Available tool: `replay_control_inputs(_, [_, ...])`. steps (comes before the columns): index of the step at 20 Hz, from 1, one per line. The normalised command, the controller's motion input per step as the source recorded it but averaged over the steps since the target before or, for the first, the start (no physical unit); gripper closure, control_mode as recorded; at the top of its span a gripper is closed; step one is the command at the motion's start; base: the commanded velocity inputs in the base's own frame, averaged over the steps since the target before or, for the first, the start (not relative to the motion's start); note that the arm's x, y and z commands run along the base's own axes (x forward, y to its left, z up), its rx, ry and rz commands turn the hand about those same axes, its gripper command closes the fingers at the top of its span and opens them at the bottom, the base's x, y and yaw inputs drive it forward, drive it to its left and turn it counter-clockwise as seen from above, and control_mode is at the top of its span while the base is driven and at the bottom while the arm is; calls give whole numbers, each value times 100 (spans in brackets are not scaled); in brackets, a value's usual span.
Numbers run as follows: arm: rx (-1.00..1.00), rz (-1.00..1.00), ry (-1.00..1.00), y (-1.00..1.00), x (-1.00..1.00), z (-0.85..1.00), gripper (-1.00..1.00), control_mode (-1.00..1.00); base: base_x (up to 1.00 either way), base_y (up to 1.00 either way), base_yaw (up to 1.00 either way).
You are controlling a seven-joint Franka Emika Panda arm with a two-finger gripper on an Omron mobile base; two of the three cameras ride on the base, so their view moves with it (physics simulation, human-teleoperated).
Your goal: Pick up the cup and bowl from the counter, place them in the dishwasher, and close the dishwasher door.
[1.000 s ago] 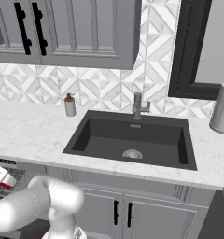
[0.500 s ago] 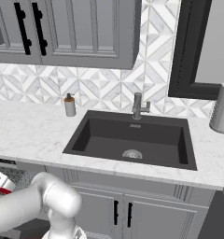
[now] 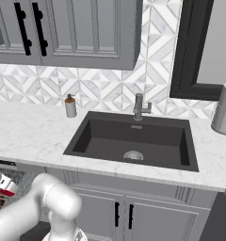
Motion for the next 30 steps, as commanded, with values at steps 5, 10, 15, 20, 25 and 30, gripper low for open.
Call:
replay_control_inputs(5, [0, 6, 0, 5, -3, -41, 100, -100, 0, 0, 0])
replay_control_inputs(10, [0, 9, 0, 2, -28, -50, 100, -100, 0, 0, 0])
replay_control_inputs(15, [0, 8, 0, 4, -1, -14, 100, -100, 0, 0, 0])
replay_control_inputs(20, [0, 9, 0, 0, -12, 0, 100, -100, 0, 0, 0])
replay_control_inputs(25, [0, 10, -2, 0, -31, 8, 100, -100, 0, 0, 0])
replay_control_inputs(30, [0, 9, -1, 0, -15, 38, 100, -100, 0, 0, 0])
